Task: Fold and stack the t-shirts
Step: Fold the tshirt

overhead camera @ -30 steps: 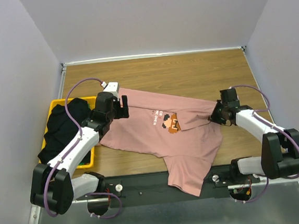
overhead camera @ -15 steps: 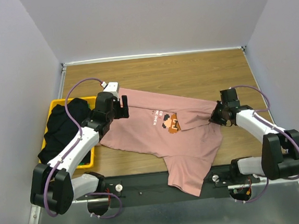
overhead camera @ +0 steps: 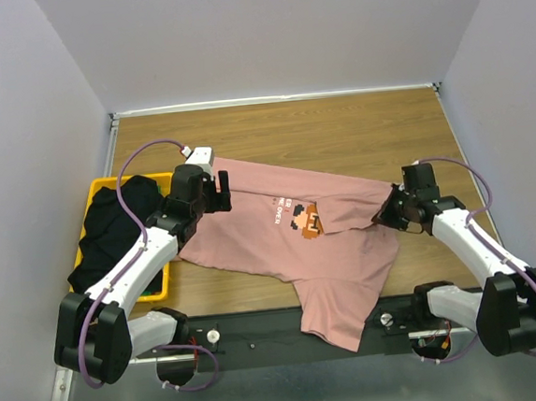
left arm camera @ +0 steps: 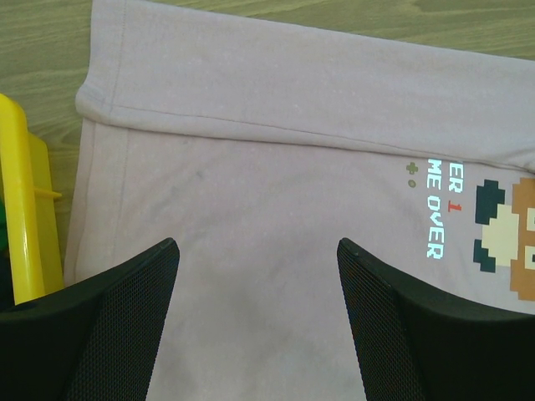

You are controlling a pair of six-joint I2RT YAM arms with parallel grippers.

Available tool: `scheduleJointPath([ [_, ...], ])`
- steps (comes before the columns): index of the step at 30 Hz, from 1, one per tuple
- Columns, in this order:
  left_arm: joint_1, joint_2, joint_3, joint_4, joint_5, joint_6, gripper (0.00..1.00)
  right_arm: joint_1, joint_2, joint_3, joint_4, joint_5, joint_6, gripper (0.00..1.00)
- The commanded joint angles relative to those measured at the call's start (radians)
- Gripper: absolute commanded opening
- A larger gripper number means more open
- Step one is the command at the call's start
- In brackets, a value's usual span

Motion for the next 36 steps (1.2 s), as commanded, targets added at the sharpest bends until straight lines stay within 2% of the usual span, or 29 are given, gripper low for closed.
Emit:
scheduleJointPath([
  [1,-0.003,-0.01,0.008,0.012,0.025,0.013,0.84,-0.007,-0.034,-0.035,-0.061,-0.084,0.034,0.01],
  [10,-0.006,-0.002,0.008,0.012,0.034,0.015,0.84,0.019,-0.057,-0.064,-0.066,-0.14,0.069,0.01],
  [22,-0.006,-0.002,0.008,0.012,0.035,0.015,0.84,0.114,-0.014,-0.014,-0.066,-0.131,0.097,0.01],
  [36,-0.006,-0.007,0.006,0.012,0.035,0.015,0.84,0.171,-0.026,-0.012,-0.075,-0.132,0.141,0.02],
])
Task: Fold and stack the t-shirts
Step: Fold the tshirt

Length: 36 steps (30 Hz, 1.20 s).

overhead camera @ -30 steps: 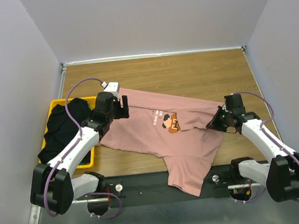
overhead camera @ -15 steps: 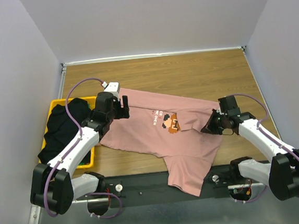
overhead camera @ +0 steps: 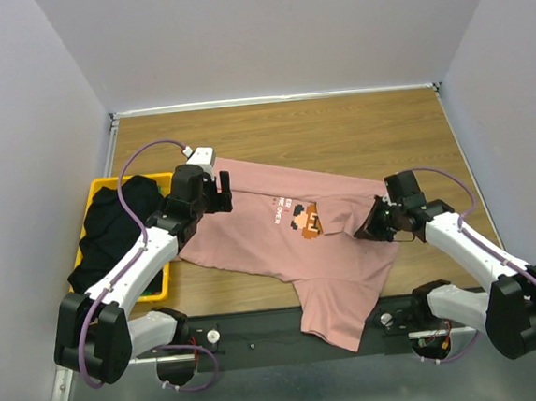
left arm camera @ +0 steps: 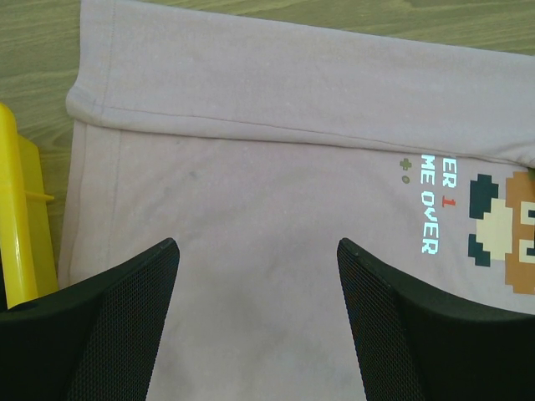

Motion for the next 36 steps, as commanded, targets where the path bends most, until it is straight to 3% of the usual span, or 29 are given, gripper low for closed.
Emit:
scheduleJointPath([
  [1,-0.005,-0.007,0.006,0.01,0.017,0.008,0.84,0.015,-0.007,0.02,-0.02,-0.015,0.024,0.02],
  [24,-0.003,-0.011,0.008,0.009,0.014,0.007,0.84,0.038,0.055,-0.063,0.044,-0.032,0.025,0.09],
  [31,-0.005,-0.01,0.006,0.009,0.011,0.005,0.84,0.056,0.046,0.023,0.023,-0.005,-0.039,0.38],
  [36,-0.003,-0.008,0.006,0.01,0.007,0.007,0.84,0.145,0.045,0.151,-0.028,0.099,-0.1,0.44],
])
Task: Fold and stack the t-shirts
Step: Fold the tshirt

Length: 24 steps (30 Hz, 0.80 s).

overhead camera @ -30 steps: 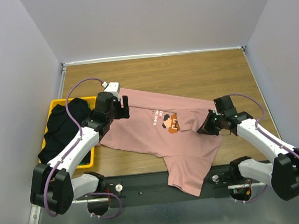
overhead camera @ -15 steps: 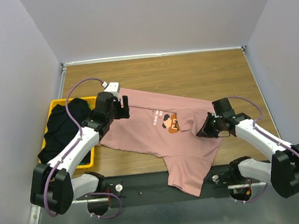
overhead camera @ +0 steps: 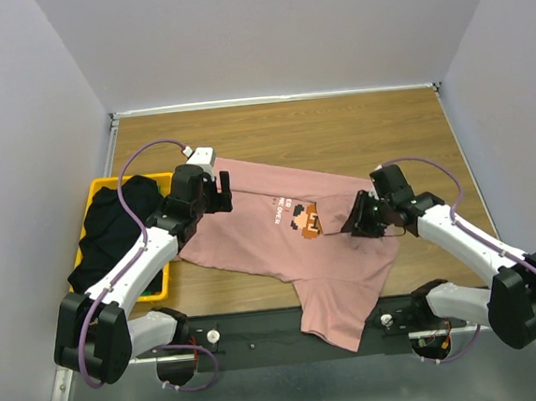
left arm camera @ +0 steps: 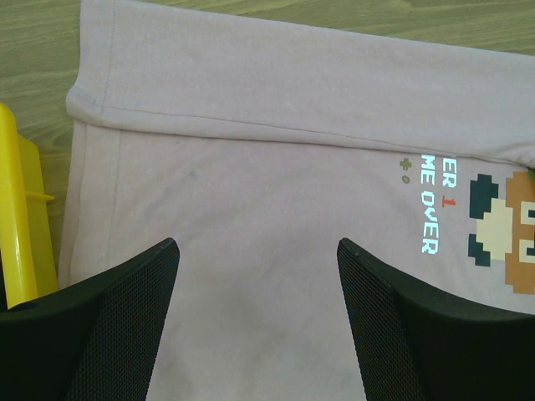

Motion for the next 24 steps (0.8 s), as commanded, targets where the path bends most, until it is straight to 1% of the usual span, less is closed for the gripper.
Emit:
scheduleJointPath([
  [1,-0.005,-0.008,0.006,0.009,0.006,0.007,0.84,0.094,-0.006,0.109,-0.029,0.125,-0.07,0.44],
  [3,-0.005,-0.007,0.008,0.01,0.003,0.005,0.84,0.145,0.012,0.145,-0.035,0.177,-0.079,0.44],
  [6,-0.005,-0.007,0.008,0.01,-0.002,0.005,0.84,0.246,0.084,0.21,-0.041,0.273,-0.11,0.44],
  [10,-0.005,-0.008,0.006,0.009,-0.008,0.005,0.84,0.355,0.219,0.271,-0.049,0.383,-0.139,0.42],
  [11,-0.005,-0.008,0.008,0.01,-0.008,0.005,0.84,0.366,0.268,0.291,-0.049,0.401,-0.142,0.42],
  [13,-0.005,-0.007,0.006,0.01,-0.008,0.005,0.84,0.38,0.308,0.308,-0.049,0.425,-0.153,0.41],
  [15,-0.005,-0.007,0.006,0.009,-0.006,0.005,0.84,0.391,0.363,0.325,-0.047,0.452,-0.157,0.38],
  [16,-0.005,-0.005,0.008,0.01,-0.006,0.005,0.84,0.394,0.379,0.331,-0.047,0.472,-0.157,0.35],
  [24,-0.005,-0.004,0.008,0.009,-0.008,0.005,0.84,0.4,0.45,0.337,-0.024,0.521,-0.179,0.33],
])
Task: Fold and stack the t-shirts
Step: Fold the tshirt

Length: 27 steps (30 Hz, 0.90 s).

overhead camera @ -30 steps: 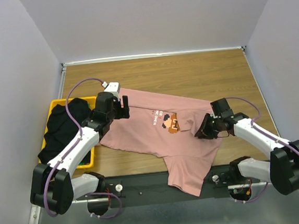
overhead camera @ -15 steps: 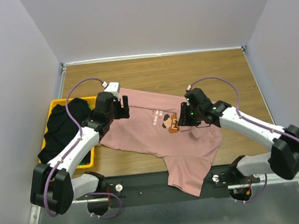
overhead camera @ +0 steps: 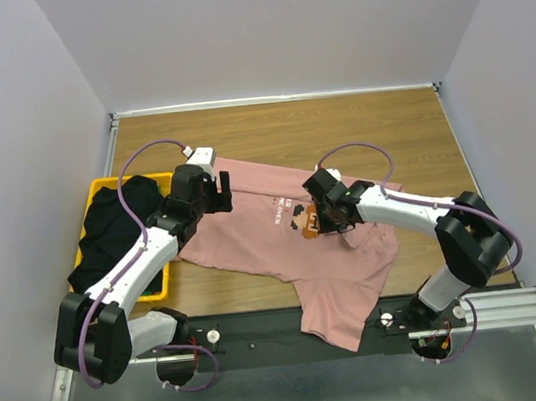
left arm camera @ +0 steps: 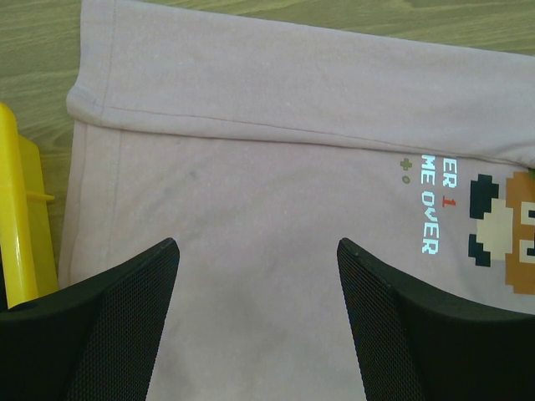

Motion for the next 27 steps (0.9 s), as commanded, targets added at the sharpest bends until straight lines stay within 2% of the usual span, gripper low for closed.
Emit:
scheduleJointPath([
  [1,-0.003,-0.002,0.008,0.01,-0.006,0.005,0.84,0.008,0.037,0.022,0.008,0.062,-0.022,0.33],
  [10,-0.004,-0.002,0.008,0.01,-0.006,0.005,0.84,0.01,0.084,0.013,0.054,0.03,-0.027,0.32],
  [18,-0.003,-0.008,0.006,0.01,-0.006,0.005,0.84,0.01,0.092,0.021,0.055,0.042,-0.032,0.15],
  [21,-0.004,-0.007,0.006,0.01,-0.004,0.005,0.84,0.01,0.066,0.024,0.054,0.022,-0.041,0.05],
  [27,-0.004,-0.008,0.006,0.01,-0.004,0.005,0.84,0.01,0.026,0.056,0.034,-0.035,-0.023,0.04],
])
